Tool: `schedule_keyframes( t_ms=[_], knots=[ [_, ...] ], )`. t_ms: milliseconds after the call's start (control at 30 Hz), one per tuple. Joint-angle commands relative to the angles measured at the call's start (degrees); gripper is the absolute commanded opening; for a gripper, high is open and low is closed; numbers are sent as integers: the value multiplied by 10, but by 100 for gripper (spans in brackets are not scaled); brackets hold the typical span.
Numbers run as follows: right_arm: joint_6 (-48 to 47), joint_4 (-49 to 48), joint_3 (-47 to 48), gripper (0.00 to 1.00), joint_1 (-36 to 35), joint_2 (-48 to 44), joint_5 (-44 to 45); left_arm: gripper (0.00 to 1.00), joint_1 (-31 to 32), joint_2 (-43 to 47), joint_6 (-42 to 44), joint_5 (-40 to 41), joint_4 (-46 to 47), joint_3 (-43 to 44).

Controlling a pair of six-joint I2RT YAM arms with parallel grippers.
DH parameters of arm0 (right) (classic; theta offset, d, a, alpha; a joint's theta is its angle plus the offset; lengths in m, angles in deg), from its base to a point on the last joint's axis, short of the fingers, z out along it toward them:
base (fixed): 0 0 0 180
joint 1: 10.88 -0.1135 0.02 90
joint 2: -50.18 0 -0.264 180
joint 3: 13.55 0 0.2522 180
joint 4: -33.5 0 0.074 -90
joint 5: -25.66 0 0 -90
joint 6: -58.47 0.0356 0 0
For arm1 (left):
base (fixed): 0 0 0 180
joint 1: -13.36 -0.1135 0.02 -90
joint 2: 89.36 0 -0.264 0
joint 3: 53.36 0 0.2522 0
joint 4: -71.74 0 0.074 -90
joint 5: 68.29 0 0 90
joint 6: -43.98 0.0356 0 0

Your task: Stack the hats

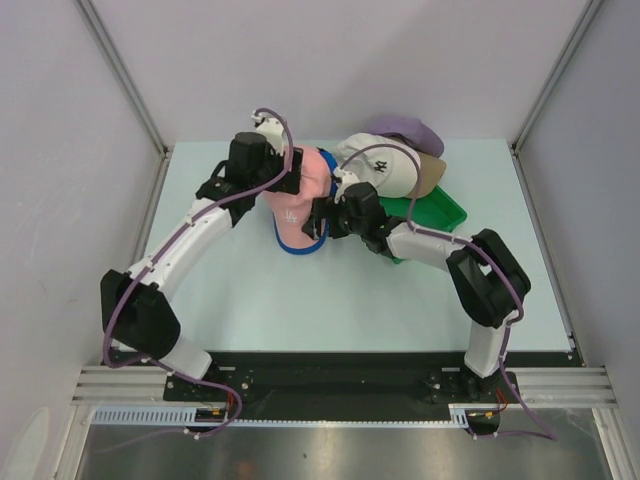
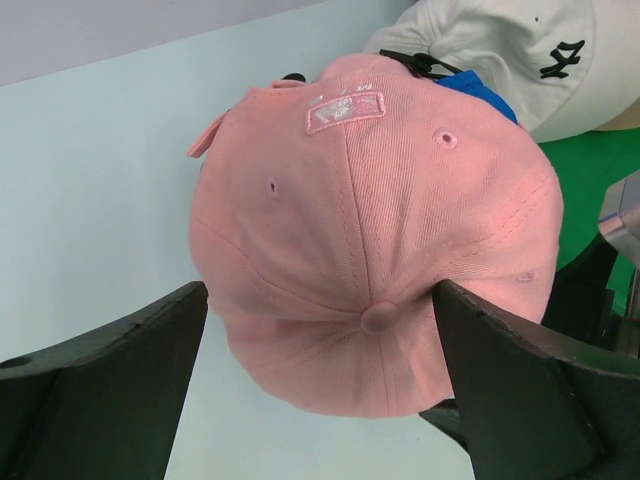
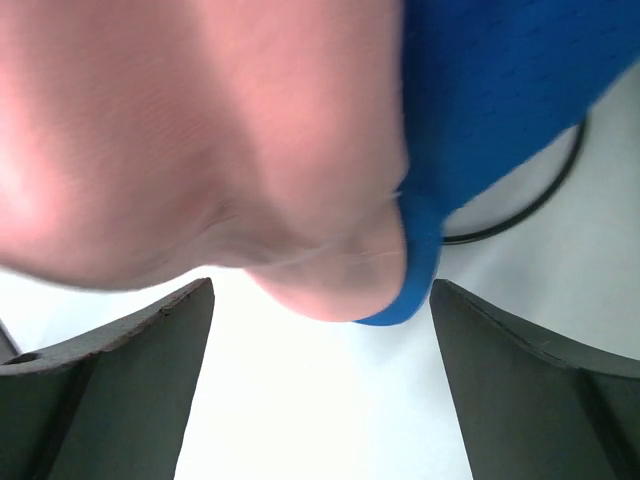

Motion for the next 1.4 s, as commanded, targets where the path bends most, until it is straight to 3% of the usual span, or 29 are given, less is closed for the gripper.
schedule_keyframes(
  t_ms=[0,233,433,533,700,1000,1367],
  knots=[
    [20,-22,-17,94,-3,-51,-18,100,-9,36,9,-1,15,-4],
    [4,62,-95,94,3,-175,15,100,-11,79,0,-47,12,-12],
    [-17,130,-68,94,72,-236,53,100,-14,75,-20,-25,-16,-9],
    [-19,127,-33,94,114,-215,64,100,-21,73,-33,-9,-32,-9],
    [-16,90,36,94,144,-105,103,100,-41,55,-55,-10,-40,-6],
    [-7,42,148,94,118,59,90,100,-63,22,-59,0,-44,7],
    [-31,-38,101,94,52,54,15,100,-79,7,-50,1,-34,16]
  ],
)
